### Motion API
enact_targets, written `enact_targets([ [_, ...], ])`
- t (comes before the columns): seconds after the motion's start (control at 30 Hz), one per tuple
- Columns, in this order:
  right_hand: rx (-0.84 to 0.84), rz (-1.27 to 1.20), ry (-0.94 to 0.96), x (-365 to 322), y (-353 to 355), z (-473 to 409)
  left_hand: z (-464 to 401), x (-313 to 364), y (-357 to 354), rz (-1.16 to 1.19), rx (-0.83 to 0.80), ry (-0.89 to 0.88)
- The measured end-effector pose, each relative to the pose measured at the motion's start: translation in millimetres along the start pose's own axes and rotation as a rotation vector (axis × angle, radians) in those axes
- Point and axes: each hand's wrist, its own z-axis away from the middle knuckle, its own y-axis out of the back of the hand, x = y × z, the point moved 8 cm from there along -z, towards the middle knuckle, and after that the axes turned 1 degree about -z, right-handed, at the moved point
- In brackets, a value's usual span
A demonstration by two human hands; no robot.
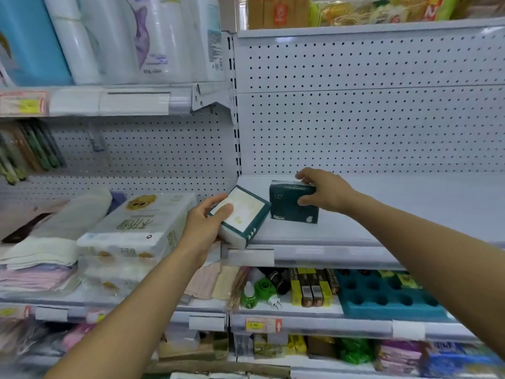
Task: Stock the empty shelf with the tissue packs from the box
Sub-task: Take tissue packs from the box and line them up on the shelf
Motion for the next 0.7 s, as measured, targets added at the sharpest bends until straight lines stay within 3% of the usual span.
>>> enact_targets([
  [0.2, -0.055, -0.163, 0.039, 44, -3, -37, -38, -3, -8, -0.028, 0.021, -0.045],
  [0.7, 0.129, -0.281, 0.097, 72, -37, -187, -130, -30, -44, -0.104, 0.058, 0.059],
])
